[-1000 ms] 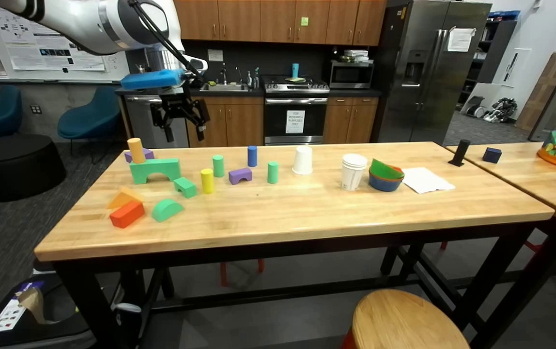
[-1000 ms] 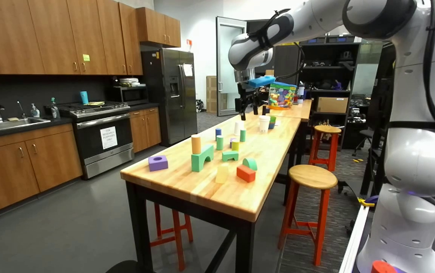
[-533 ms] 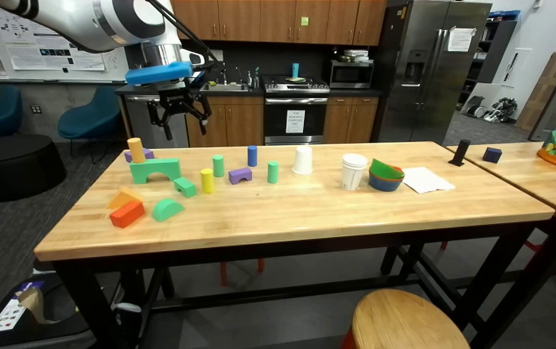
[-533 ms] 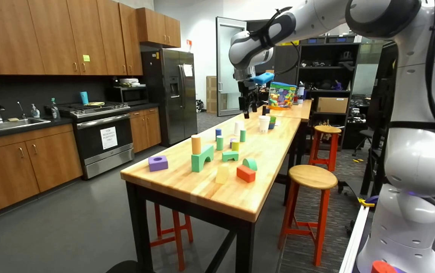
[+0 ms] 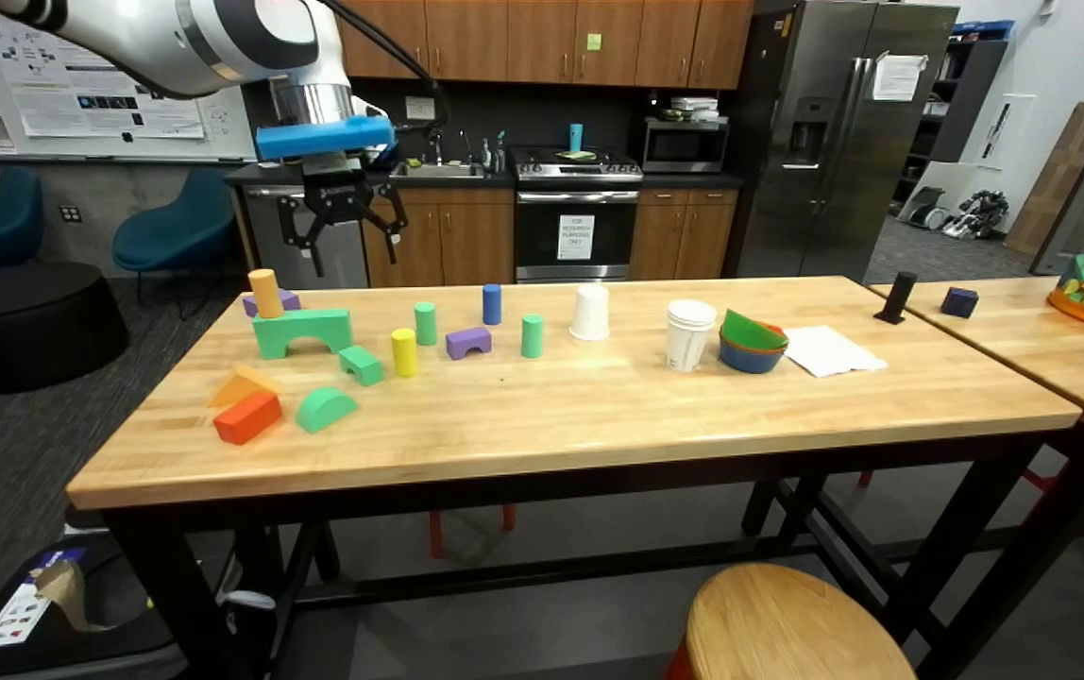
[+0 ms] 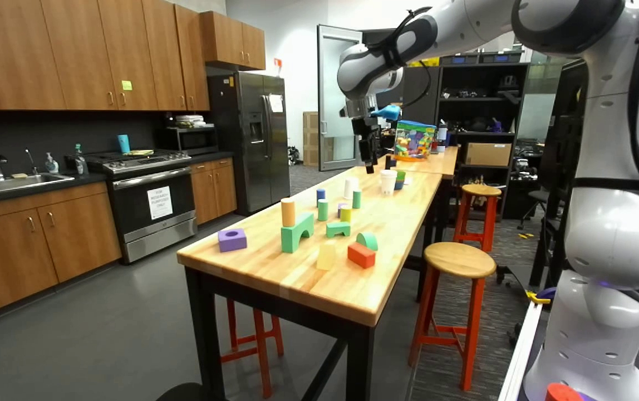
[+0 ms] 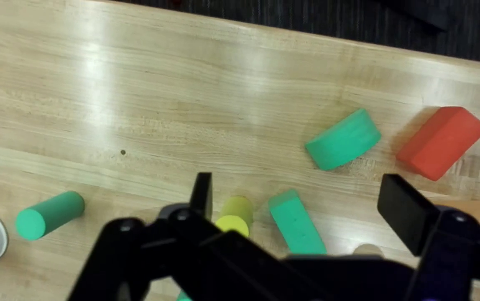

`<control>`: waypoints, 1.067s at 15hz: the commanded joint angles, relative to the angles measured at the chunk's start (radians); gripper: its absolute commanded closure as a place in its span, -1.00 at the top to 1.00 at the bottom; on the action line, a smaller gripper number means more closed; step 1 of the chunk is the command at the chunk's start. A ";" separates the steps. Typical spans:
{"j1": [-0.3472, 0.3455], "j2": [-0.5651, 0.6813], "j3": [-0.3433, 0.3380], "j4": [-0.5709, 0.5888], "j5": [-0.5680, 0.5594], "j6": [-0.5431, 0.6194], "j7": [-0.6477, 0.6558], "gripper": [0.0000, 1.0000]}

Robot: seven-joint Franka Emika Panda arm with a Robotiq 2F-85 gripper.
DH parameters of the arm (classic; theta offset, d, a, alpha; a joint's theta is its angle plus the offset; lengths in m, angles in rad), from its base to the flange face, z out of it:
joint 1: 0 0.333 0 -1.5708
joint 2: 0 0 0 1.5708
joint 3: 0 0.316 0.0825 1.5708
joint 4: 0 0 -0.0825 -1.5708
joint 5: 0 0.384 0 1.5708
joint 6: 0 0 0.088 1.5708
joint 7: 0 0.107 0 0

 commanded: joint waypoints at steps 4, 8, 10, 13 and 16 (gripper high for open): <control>-0.001 -0.003 0.004 0.006 -0.010 -0.024 0.006 1.00; 0.009 0.010 0.024 0.003 -0.072 -0.032 -0.198 1.00; 0.009 0.020 0.031 -0.003 -0.075 -0.018 -0.297 1.00; 0.006 0.034 0.036 -0.023 -0.076 0.015 -0.446 1.00; 0.003 0.043 0.038 -0.042 -0.080 0.054 -0.598 1.00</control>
